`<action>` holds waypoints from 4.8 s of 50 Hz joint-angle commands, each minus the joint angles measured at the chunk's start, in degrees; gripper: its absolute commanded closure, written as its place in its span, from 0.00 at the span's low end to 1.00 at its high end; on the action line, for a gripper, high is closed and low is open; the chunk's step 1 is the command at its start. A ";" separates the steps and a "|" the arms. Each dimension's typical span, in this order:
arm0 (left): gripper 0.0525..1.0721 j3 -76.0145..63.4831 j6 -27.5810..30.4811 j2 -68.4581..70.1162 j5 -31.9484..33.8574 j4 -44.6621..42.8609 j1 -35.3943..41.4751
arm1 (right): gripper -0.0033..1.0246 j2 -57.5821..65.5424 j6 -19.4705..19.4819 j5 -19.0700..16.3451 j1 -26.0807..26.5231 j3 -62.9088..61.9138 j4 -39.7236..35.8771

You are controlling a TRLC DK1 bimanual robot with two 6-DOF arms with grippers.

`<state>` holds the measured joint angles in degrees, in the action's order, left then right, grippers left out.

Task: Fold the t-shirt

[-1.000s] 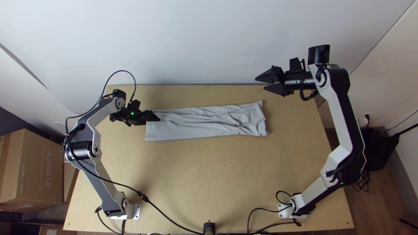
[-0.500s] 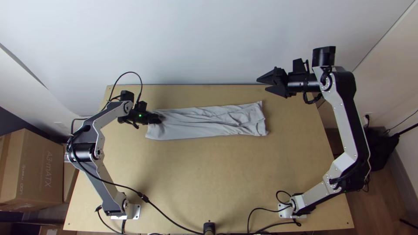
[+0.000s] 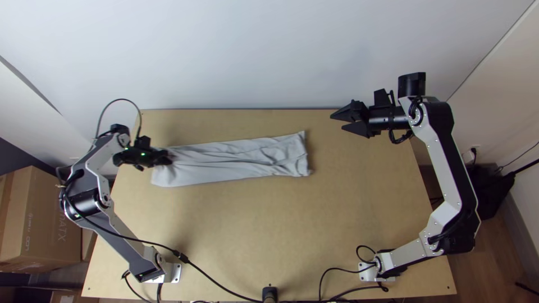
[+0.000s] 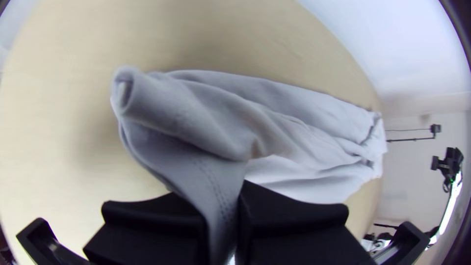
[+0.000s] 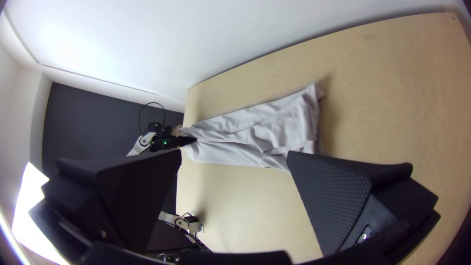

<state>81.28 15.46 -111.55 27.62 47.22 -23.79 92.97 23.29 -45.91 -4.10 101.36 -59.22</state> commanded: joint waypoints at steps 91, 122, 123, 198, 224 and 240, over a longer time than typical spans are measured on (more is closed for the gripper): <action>0.97 47.40 -17.75 -9.92 -61.45 32.49 54.47 | 0.04 -14.83 -8.08 3.90 12.01 -16.20 0.25; 0.97 49.24 -21.62 -21.87 -71.47 31.00 63.17 | 0.04 -23.27 -8.79 3.90 11.83 -25.51 0.25; 0.97 49.33 -21.62 -22.40 -71.74 30.82 63.34 | 0.04 -23.62 -8.79 3.90 11.83 -25.86 0.25; 0.05 52.49 -21.26 2.04 -65.06 19.40 66.07 | 0.04 5.82 -2.37 19.37 -18.84 -17.87 21.87; 0.05 49.77 -22.93 19.17 -53.46 23.35 43.92 | 0.04 30.96 -4.30 39.93 -37.21 13.95 16.33; 0.05 49.15 -22.76 21.11 -48.18 24.50 35.04 | 0.04 43.17 -7.03 52.24 -41.69 24.76 15.63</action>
<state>131.09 -6.46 -91.96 -22.44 71.13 13.23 132.33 17.63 3.70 -44.84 122.89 -42.61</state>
